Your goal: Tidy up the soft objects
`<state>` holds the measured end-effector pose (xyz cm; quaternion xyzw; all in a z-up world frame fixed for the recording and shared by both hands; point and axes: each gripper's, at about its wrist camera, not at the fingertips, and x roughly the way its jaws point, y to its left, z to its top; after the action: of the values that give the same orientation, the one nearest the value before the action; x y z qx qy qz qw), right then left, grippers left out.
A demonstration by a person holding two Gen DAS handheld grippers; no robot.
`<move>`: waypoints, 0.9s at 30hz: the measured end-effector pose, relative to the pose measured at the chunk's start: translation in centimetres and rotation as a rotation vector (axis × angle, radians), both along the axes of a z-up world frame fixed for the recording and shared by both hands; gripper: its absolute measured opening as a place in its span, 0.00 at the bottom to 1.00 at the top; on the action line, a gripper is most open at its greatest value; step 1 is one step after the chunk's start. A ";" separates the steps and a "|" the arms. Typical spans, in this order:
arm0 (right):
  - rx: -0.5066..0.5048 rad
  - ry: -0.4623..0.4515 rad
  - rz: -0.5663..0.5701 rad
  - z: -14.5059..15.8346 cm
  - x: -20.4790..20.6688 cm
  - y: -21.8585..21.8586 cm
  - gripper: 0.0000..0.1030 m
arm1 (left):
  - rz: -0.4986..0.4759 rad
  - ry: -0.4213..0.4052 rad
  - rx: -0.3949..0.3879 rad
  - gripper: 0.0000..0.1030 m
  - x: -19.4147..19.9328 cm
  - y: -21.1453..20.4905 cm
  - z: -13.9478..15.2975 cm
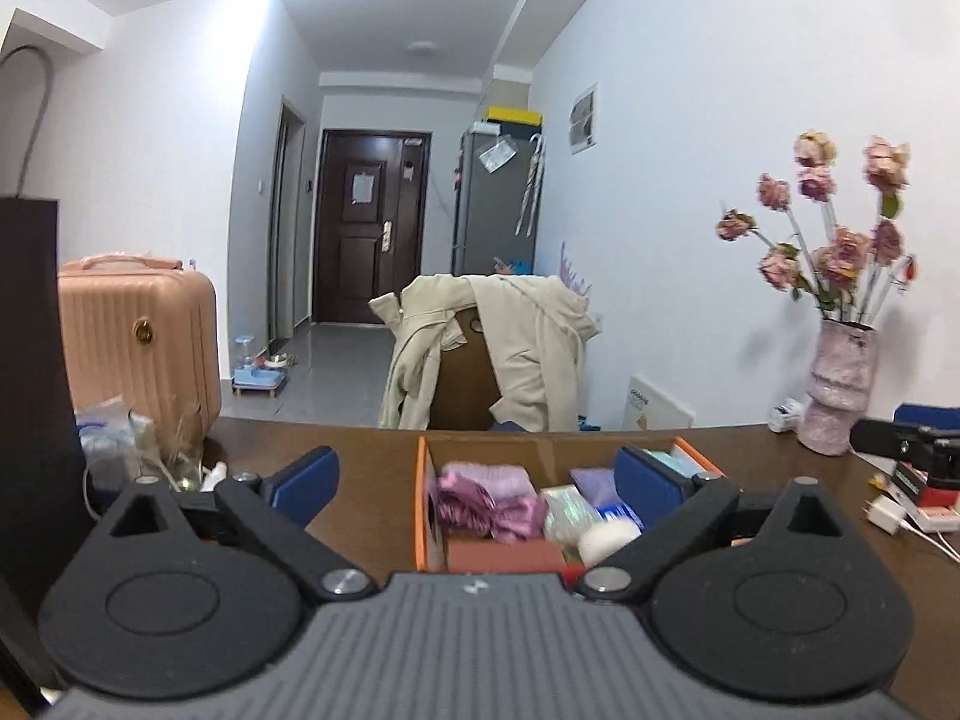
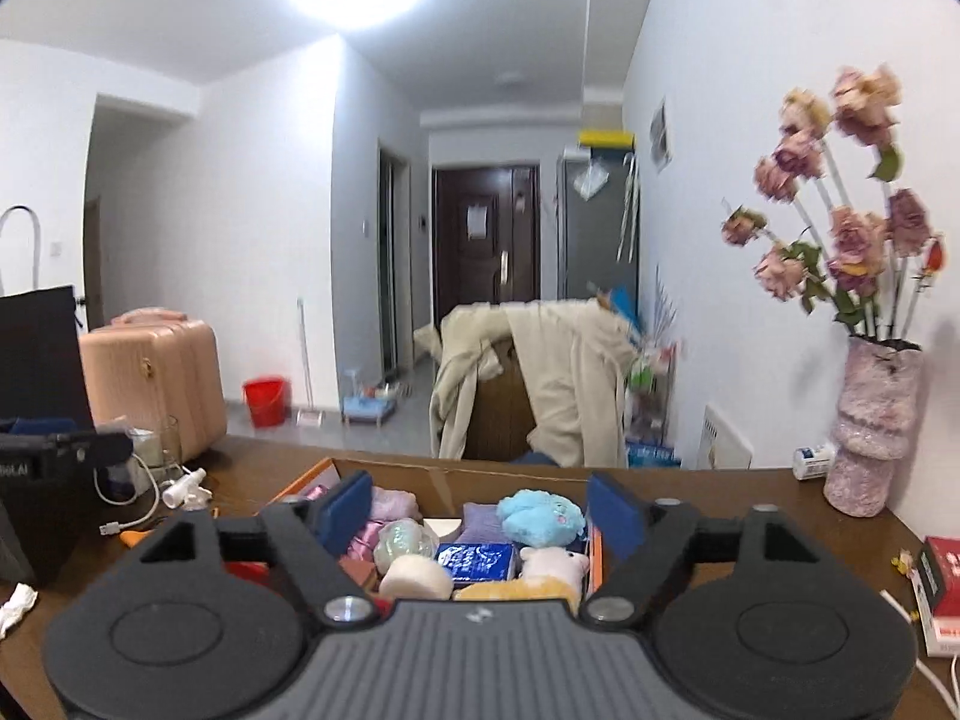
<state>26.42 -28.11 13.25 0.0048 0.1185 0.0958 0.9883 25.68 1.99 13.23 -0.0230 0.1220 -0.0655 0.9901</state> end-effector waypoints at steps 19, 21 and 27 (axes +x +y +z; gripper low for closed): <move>0.103 0.069 -0.073 -10.5 -23.1 2.7 1.00 | 0.023 -0.036 0.014 1.00 -22.4 -0.1 -8.1; 0.087 0.061 -0.042 -10.9 -24.2 3.3 1.00 | 0.013 -0.039 0.021 1.00 -22.9 -0.3 -8.2; 0.082 0.042 -0.026 -10.5 -24.1 3.8 1.00 | 0.030 -0.033 0.008 1.00 -22.7 0.2 -8.3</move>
<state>2.30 -24.29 2.76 0.0488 0.1352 0.0877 0.9857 3.01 2.21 4.89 -0.0197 0.1056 -0.0505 0.9929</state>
